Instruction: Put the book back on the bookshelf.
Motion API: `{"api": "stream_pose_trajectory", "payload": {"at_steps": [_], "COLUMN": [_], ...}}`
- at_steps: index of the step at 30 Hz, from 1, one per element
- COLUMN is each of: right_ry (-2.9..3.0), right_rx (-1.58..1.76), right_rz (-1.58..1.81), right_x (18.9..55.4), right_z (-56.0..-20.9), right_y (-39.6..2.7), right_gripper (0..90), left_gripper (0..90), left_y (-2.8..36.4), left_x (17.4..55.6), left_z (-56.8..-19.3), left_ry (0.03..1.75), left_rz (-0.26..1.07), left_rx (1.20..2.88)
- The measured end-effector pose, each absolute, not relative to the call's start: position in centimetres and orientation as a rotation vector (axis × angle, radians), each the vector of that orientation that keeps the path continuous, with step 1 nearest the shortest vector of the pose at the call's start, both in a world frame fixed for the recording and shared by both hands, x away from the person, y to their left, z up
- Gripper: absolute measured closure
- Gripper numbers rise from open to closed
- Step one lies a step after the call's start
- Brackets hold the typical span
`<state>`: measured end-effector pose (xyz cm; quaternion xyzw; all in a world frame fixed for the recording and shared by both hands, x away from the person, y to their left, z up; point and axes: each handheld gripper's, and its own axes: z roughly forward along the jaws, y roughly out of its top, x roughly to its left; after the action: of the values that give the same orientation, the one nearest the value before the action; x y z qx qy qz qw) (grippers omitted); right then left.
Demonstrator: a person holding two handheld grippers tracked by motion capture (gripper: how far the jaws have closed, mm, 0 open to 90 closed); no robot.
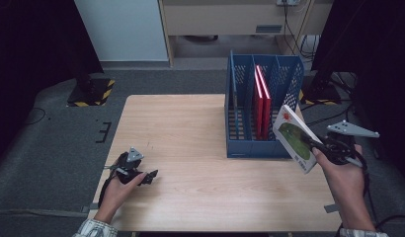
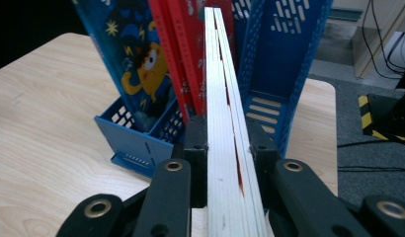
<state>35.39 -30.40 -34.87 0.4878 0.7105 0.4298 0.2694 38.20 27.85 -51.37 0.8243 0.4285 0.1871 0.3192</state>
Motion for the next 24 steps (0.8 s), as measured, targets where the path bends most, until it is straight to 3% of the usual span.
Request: {"api": "stream_pose_trajectory", "payload": {"at_steps": [24], "right_ry": [1.876], "right_rx": [1.393], "right_rz": [1.086], "right_x": [39.7], "right_z": [-35.1], "right_y": [-30.6], "right_gripper": [76.5], "left_gripper": [3.8], "left_y": [27.9], "left_x": [38.2], "left_z": [-51.3], "left_ry": [1.123], "left_rz": [0.493], "left_rx": [2.167]}}
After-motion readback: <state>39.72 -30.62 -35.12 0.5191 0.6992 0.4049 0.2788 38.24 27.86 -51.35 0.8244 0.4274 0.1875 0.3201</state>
